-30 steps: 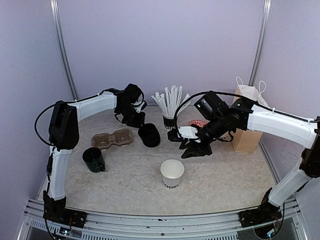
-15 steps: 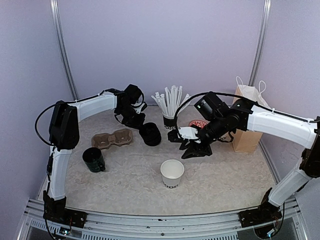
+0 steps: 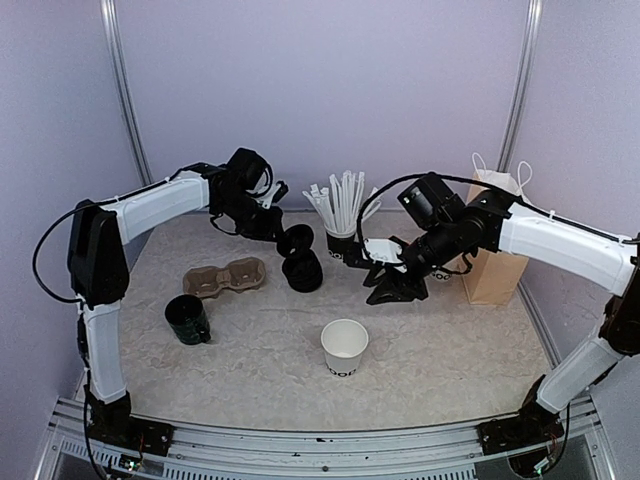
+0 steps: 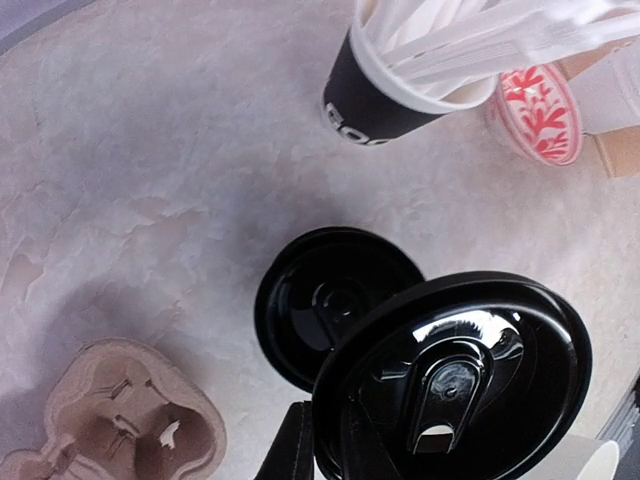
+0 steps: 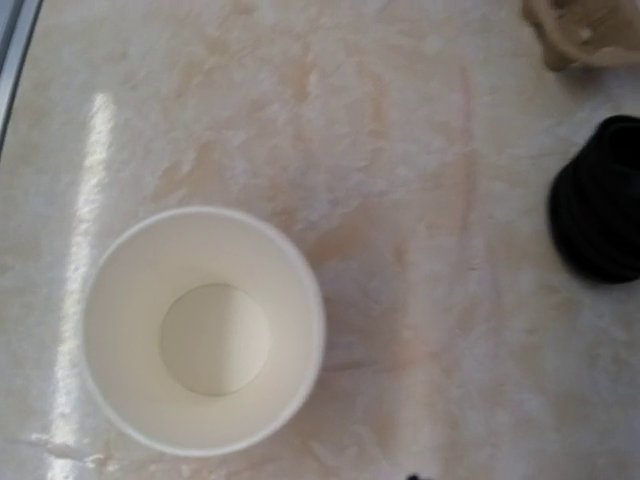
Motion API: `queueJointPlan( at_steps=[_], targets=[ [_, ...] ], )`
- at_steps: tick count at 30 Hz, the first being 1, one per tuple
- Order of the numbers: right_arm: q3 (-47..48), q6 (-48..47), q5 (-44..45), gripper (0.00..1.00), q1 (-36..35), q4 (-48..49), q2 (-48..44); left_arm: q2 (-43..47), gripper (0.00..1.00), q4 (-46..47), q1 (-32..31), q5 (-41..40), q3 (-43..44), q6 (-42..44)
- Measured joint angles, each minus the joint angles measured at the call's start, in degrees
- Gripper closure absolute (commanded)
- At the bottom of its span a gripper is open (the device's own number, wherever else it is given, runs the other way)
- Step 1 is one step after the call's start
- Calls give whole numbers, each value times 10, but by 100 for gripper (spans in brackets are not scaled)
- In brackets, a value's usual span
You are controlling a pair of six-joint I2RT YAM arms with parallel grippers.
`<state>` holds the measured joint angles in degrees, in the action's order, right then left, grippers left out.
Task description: Pack the takeout coffee
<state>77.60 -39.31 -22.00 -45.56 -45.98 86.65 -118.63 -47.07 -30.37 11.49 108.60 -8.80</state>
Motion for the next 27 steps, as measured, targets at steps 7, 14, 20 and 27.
queueJointPlan(
  at_steps=[7, 14, 20, 27],
  targets=[
    [50, 44, -49, 43, 72, 57, 2, 86, 91, 139, 4, 157, -127, -38],
    [81, 135, -151, 1, 135, 167, 38, 157, 89, 392, -11, 287, -233, -167],
    [81, 219, -240, 1, 134, 252, 74, 181, 89, 605, -23, 337, -311, -303],
    [81, 295, -295, 1, 130, 320, 85, 181, 89, 717, -28, 354, -345, -381]
  ],
)
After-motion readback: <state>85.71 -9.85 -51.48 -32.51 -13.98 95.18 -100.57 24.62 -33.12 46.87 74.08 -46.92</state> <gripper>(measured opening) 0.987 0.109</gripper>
